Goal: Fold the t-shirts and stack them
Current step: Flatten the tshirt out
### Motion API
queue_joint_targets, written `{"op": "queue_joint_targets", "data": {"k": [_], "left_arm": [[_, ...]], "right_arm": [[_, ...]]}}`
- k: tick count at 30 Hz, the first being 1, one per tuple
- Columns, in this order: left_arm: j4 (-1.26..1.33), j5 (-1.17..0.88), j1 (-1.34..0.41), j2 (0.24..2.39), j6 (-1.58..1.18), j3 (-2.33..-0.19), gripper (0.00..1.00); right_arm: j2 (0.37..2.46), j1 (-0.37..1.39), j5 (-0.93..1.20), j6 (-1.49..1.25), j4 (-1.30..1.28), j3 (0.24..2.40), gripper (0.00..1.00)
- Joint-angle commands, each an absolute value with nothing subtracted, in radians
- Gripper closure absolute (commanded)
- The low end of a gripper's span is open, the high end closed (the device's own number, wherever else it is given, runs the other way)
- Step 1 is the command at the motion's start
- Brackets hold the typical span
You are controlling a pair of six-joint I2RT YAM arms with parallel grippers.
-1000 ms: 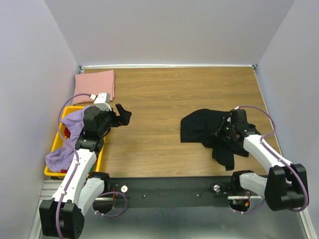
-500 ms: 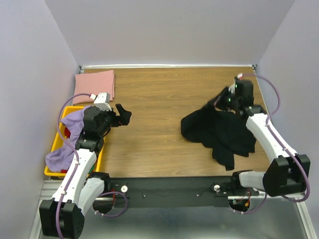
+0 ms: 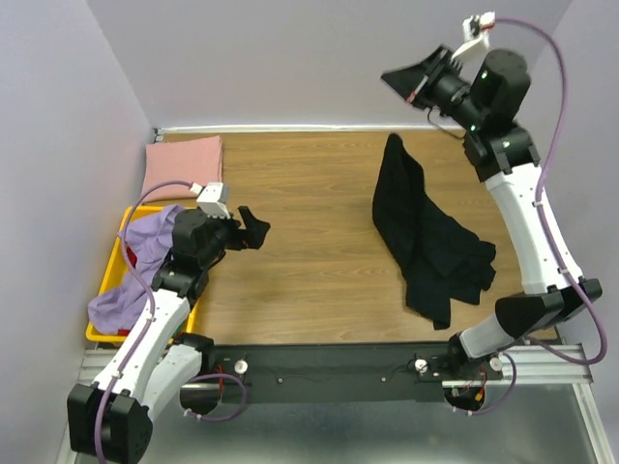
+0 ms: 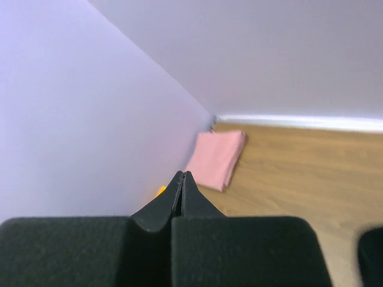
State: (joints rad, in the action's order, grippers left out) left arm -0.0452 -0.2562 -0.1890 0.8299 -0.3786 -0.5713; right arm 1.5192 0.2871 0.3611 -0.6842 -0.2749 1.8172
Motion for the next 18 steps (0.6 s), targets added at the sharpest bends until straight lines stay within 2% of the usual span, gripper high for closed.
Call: {"op": "queue_joint_targets", "data": {"k": [1, 4, 7, 9, 10, 11, 12, 13, 14, 18], "left_arm": [[-0.023, -0.259, -0.293, 0.815, -0.437, -0.592, 0.05], [-0.023, -0.195, -0.380, 0.828, -0.451, -0.620, 0.05], [-0.023, -0.166, -0.434, 0.853, -0.469, -0.641, 0.05], [-0.028, -0.161, -0.454, 0.864, -0.485, -0.649, 0.05], [-0.031, -0.150, -0.459, 0.859, -0.494, -0.649, 0.05], [-0.035, -0.141, -0.462, 0.856, -0.494, -0.649, 0.05], [-0.050, -0.134, -0.462, 0.850, -0.489, -0.649, 0.05], [-0.060, -0.109, -0.465, 0.841, -0.485, -0.649, 0.05], [-0.072, -0.092, -0.463, 0.827, -0.477, -0.649, 0.05], [-0.130, -0.020, -0.465, 0.796, -0.434, -0.655, 0.05]], "right_arm": [[1.569, 0.293, 0.397, -0.686, -0.268, 2.014, 0.99], [1.638, 0.293, 0.406, -0.678, -0.270, 2.204, 0.99], [1.666, 0.293, 0.413, -0.692, -0.275, 2.257, 0.99], [1.600, 0.293, 0.396, -0.683, -0.276, 2.114, 0.98], [1.565, 0.291, 0.358, -0.663, -0.278, 1.933, 0.90], [1.524, 0.291, 0.330, -0.651, -0.279, 1.931, 0.86], [1.484, 0.291, 0.299, -0.638, -0.281, 1.737, 0.81], [1.401, 0.291, 0.226, -0.623, -0.287, 1.647, 0.73], [1.366, 0.291, 0.184, -0.597, -0.296, 1.479, 0.68], [1.212, 0.291, 0.005, -0.572, -0.408, 1.175, 0.50]]}}
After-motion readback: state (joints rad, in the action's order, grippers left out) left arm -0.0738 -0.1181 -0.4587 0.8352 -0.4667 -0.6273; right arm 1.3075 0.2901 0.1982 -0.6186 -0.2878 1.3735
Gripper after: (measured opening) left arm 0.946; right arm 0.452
